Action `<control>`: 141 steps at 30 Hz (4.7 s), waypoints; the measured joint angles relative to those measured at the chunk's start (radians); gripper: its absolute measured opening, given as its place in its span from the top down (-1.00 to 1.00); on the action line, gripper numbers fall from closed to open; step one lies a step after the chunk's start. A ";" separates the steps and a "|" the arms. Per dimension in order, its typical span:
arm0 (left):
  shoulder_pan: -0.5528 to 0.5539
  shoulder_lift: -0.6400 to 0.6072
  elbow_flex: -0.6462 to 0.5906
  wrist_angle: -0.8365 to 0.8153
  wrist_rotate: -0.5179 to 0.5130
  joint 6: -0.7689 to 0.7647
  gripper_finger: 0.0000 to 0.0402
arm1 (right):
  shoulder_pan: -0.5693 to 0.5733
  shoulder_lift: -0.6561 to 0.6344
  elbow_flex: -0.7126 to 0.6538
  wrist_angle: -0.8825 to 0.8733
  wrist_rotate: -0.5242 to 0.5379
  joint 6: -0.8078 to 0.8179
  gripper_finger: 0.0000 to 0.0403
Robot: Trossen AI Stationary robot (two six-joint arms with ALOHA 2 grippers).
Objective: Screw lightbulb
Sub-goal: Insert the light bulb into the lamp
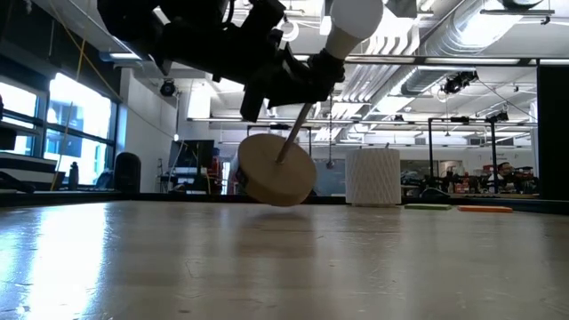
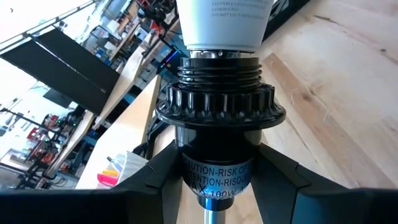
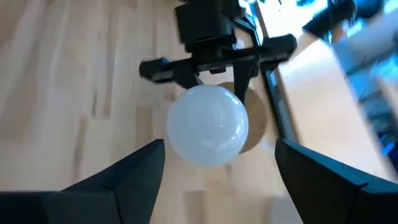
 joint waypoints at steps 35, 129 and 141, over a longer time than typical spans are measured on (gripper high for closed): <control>0.000 0.000 -0.001 0.000 -0.014 -0.009 0.29 | -0.104 0.125 0.005 0.070 0.038 -0.655 -0.50; 0.001 0.001 -0.002 -0.002 -0.233 -0.053 0.29 | -0.143 -0.013 0.007 0.161 -0.119 -0.119 -0.50; 0.002 0.001 -0.002 -0.003 -0.222 -0.071 0.29 | -0.143 0.001 0.007 0.107 -0.198 -0.993 -0.50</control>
